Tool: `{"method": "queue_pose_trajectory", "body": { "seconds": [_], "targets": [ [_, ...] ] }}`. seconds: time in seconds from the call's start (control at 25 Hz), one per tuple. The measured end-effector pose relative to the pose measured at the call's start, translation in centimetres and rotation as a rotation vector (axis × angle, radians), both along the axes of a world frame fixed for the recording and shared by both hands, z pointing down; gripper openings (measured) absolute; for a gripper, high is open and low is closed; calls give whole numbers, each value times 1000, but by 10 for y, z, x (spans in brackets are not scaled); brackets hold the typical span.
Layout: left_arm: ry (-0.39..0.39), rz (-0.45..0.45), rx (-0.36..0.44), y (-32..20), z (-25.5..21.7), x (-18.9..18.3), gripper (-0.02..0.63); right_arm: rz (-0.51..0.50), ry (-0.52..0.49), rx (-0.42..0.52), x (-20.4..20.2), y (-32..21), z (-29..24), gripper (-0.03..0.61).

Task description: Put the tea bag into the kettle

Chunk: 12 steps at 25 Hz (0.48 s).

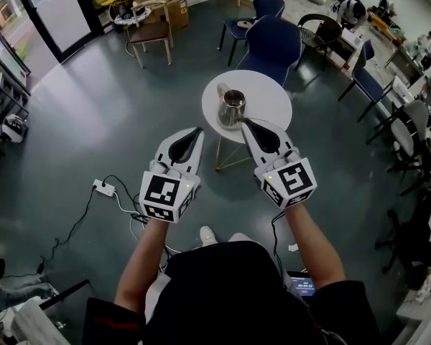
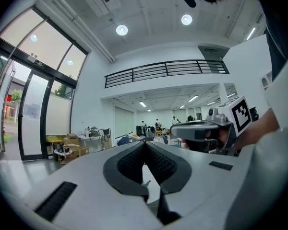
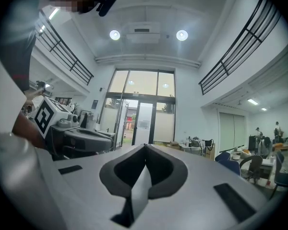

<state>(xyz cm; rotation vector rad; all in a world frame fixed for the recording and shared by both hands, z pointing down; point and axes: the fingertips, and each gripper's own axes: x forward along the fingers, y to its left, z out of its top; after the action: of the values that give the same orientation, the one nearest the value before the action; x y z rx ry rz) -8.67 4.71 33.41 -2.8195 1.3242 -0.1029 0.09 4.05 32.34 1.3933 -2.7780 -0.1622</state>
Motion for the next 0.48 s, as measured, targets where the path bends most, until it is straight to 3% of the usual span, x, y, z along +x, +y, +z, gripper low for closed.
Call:
{"method": "queue_pose_trajectory", "body": {
  "seconds": [0.48],
  "targets": [
    [3, -25, 7, 29, -14, 36, 15, -31, -2, -1, 33, 30, -10, 18]
  ]
}}
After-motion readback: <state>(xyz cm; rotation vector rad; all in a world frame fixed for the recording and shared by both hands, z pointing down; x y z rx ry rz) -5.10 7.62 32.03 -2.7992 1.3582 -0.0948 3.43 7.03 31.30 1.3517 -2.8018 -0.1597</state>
